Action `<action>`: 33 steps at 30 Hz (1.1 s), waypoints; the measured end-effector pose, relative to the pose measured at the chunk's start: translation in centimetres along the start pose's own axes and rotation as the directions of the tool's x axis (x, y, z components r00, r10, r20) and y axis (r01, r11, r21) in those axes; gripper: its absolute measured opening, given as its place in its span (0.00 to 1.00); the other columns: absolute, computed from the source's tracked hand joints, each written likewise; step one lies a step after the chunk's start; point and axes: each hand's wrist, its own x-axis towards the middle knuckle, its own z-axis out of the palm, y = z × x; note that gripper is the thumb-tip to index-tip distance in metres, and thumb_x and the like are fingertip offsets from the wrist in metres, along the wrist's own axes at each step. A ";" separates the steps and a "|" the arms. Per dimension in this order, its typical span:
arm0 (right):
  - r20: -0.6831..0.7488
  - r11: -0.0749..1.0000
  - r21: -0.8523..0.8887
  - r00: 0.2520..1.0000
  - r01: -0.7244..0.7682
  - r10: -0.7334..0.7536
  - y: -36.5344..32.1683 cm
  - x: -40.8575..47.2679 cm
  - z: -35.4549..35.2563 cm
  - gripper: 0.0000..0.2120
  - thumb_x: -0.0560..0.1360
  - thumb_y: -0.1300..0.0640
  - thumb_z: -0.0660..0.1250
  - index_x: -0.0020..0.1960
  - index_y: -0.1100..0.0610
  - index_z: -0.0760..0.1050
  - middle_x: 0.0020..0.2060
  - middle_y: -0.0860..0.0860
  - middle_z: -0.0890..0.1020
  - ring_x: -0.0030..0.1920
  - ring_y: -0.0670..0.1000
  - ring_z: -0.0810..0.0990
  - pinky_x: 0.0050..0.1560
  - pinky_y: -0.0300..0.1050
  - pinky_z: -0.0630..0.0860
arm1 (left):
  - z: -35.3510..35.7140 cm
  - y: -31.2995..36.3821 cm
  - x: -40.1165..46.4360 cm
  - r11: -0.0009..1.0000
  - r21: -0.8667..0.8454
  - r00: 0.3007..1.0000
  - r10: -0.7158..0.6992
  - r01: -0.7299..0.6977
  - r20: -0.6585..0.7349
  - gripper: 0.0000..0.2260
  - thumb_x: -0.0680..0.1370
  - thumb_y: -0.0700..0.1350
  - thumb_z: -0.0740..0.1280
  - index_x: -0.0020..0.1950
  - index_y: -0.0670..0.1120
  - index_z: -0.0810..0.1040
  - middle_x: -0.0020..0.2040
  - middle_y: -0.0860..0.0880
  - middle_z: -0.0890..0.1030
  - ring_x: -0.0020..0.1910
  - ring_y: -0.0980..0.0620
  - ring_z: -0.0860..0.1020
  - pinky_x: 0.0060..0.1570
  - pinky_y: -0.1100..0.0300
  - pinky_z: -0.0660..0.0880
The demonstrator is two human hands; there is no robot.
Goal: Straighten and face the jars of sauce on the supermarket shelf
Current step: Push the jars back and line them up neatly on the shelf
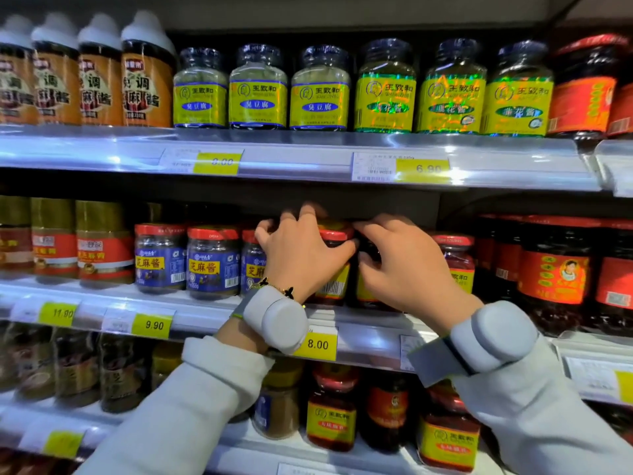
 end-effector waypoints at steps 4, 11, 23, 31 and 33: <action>-0.001 1.000 0.016 1.000 0.009 -0.009 0.0 -0.3 0.3 0.22 0.68 0.56 0.66 0.61 0.59 0.74 0.52 0.58 0.79 0.54 0.61 0.75 0.54 0.50 0.71 | -0.5 0.1 -0.3 0.993 -0.115 0.999 -0.015 0.010 -0.046 0.34 0.63 0.64 0.70 0.60 0.47 0.66 0.54 0.48 0.77 0.59 0.47 0.73 0.67 0.47 0.55; -0.068 0.963 0.260 0.994 -0.067 0.087 -0.6 -0.7 0.0 0.30 0.68 0.53 0.65 0.69 0.59 0.65 0.62 0.57 0.73 0.65 0.56 0.68 0.64 0.40 0.61 | -1.7 1.0 -1.5 0.892 -0.450 0.978 -0.054 -0.043 -0.201 0.31 0.59 0.58 0.76 0.54 0.51 0.64 0.49 0.56 0.71 0.50 0.55 0.71 0.53 0.61 0.69; 0.029 0.723 0.673 0.983 -0.153 0.181 -3.8 -1.7 -0.2 0.35 0.59 0.46 0.75 0.62 0.42 0.64 0.51 0.39 0.78 0.51 0.39 0.77 0.54 0.34 0.73 | -5.5 -0.3 -2.6 0.608 -0.791 0.998 0.038 -0.061 -0.047 0.29 0.59 0.49 0.77 0.54 0.50 0.66 0.56 0.49 0.78 0.54 0.56 0.78 0.57 0.57 0.75; -0.159 0.836 0.522 0.944 -0.169 0.290 -6.4 -2.6 1.2 0.36 0.60 0.46 0.73 0.64 0.47 0.64 0.52 0.45 0.79 0.53 0.47 0.78 0.51 0.45 0.76 | -3.3 -0.7 -4.6 0.771 -0.632 0.993 -0.116 0.077 -0.021 0.42 0.60 0.57 0.76 0.68 0.55 0.58 0.60 0.54 0.71 0.56 0.58 0.72 0.43 0.83 0.65; -0.155 0.860 0.483 0.950 -0.166 0.270 -6.3 -2.7 1.1 0.38 0.61 0.45 0.73 0.67 0.47 0.62 0.55 0.47 0.78 0.55 0.49 0.76 0.52 0.47 0.75 | -3.2 -1.0 -4.7 0.701 -0.707 0.989 -0.145 0.094 -0.013 0.42 0.60 0.55 0.77 0.68 0.56 0.59 0.58 0.55 0.73 0.56 0.58 0.74 0.46 0.81 0.68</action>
